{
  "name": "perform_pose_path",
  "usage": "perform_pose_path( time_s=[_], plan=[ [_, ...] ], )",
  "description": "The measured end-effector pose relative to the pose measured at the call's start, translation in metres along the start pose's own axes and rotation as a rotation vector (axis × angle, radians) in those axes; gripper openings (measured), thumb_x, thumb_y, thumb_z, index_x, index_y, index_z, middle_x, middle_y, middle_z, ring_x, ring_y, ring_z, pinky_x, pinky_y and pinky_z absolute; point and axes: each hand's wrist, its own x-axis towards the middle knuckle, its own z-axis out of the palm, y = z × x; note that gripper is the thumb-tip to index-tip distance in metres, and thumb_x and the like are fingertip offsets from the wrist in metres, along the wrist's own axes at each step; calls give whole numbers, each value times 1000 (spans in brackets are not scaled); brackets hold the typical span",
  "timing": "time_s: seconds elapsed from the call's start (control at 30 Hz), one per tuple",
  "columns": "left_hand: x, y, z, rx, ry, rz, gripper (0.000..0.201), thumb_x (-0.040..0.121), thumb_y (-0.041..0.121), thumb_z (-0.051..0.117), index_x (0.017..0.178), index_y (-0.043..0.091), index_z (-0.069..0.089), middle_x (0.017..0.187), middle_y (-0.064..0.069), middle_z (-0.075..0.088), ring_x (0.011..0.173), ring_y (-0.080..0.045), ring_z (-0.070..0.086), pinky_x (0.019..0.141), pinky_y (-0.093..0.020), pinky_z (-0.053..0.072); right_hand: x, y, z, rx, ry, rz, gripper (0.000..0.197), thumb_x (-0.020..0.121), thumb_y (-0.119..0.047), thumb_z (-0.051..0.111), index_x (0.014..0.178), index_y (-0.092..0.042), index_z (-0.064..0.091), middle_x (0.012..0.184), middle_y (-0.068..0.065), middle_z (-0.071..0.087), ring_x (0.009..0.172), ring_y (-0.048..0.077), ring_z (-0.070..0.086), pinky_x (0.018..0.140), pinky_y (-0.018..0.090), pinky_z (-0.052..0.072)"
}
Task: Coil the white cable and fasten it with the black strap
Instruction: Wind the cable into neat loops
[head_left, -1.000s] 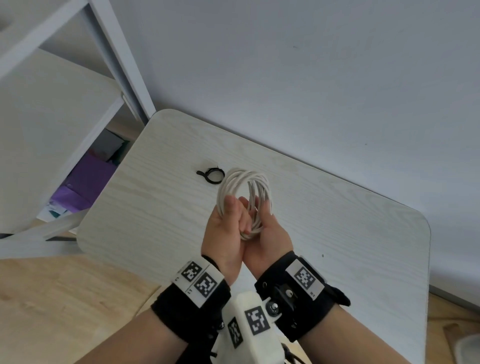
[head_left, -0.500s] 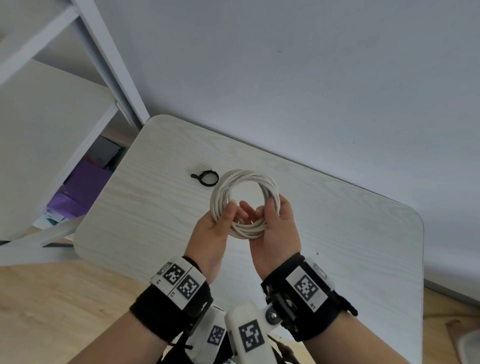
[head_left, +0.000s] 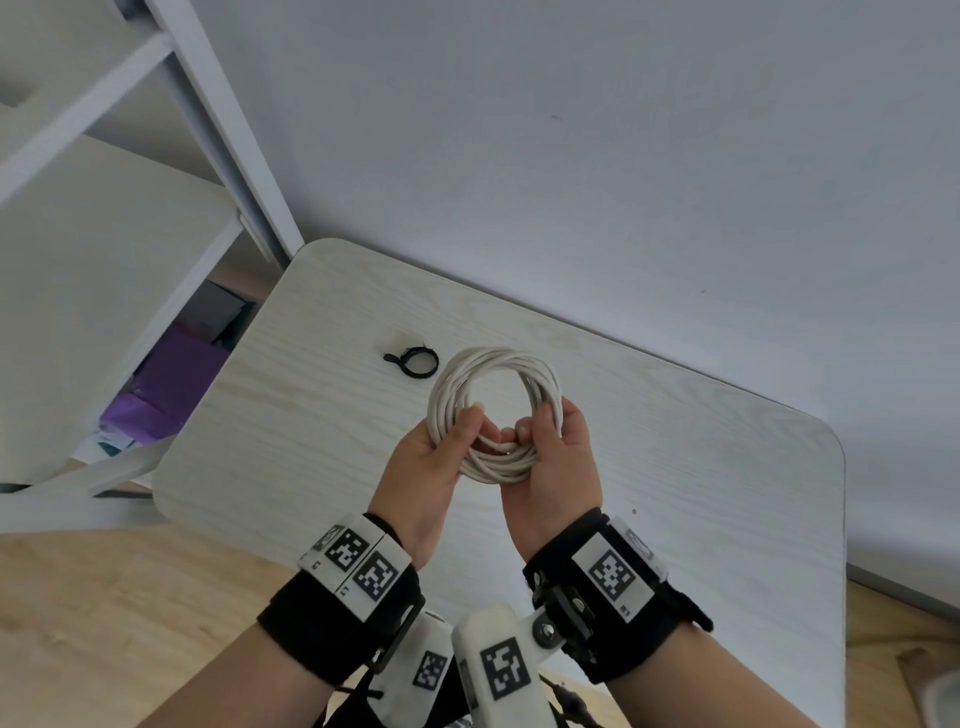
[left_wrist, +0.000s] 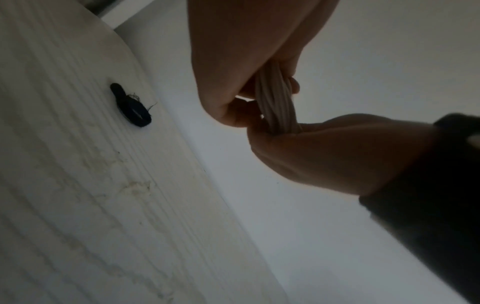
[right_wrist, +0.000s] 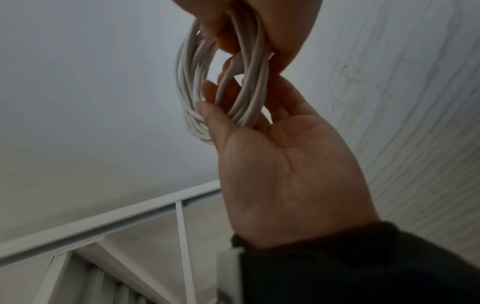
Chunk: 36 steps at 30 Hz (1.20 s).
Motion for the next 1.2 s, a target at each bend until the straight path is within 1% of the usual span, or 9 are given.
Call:
perform_pose_path(
  time_s=[0.1,0.17,0.27,0.43,0.63,0.77,0.9,1.03,1.2],
  plan=[
    [2,0,-3,171,37,81,17,87,23,61,97,9,58,76,-2,69,78,-13,68,77,-23,51,1,-2,-1,48,16,17,12,96,-11,41,96,-12,53,57,0,44,49,11,48,58,28,49],
    [2,-1,-8,180,-7,56,28,84,23,66,106,10,54,77,-1,69,81,-12,67,81,-24,49,1,-3,-3,63,14,33,12,96,-11,41,100,-13,53,58,0,43,50,11,46,53,27,49],
    [3,1,-14,209,-90,-43,40,74,31,74,107,18,55,80,-2,70,86,-16,66,93,-33,45,1,-4,-5,54,23,36,13,95,-9,42,101,-12,53,56,0,41,47,11,41,44,24,45],
    [2,10,-6,371,-112,-112,29,80,22,71,105,17,56,86,-3,71,85,-13,66,88,-30,45,7,-9,-7,-65,55,-27,11,94,-7,43,93,-13,52,57,-1,37,44,9,34,38,20,36],
    [11,31,-3,373,-16,-75,68,70,18,79,127,32,45,109,4,66,94,-13,66,88,-32,49,3,-13,-17,-405,-26,-170,21,92,-1,42,84,-17,52,51,-8,38,42,7,32,40,21,31],
    [10,42,-1,465,-156,-70,50,67,29,78,111,18,57,89,-5,72,75,-18,70,71,-30,56,0,-10,-25,-603,-93,-224,20,92,-3,43,83,-18,54,49,-8,41,42,9,32,41,24,29],
    [10,46,-1,567,-203,-84,61,57,54,68,96,10,51,71,-1,68,61,-14,65,63,-26,54,-3,-5,-33,-865,-171,-328,20,92,-13,49,82,-29,56,50,-12,48,46,9,40,44,25,36],
    [5,38,6,664,-190,54,47,71,55,59,103,22,48,61,6,50,48,-11,49,54,-28,48,-3,-6,-31,-853,-177,-289,24,91,-13,47,79,-31,56,51,-11,46,47,13,40,43,26,35],
    [0,35,6,809,-273,290,26,91,30,54,117,30,58,60,15,57,46,-4,52,50,-18,47,-3,-12,-32,-781,-215,-278,9,81,-13,50,83,-21,54,52,-12,49,43,7,39,41,23,34]
  ],
)
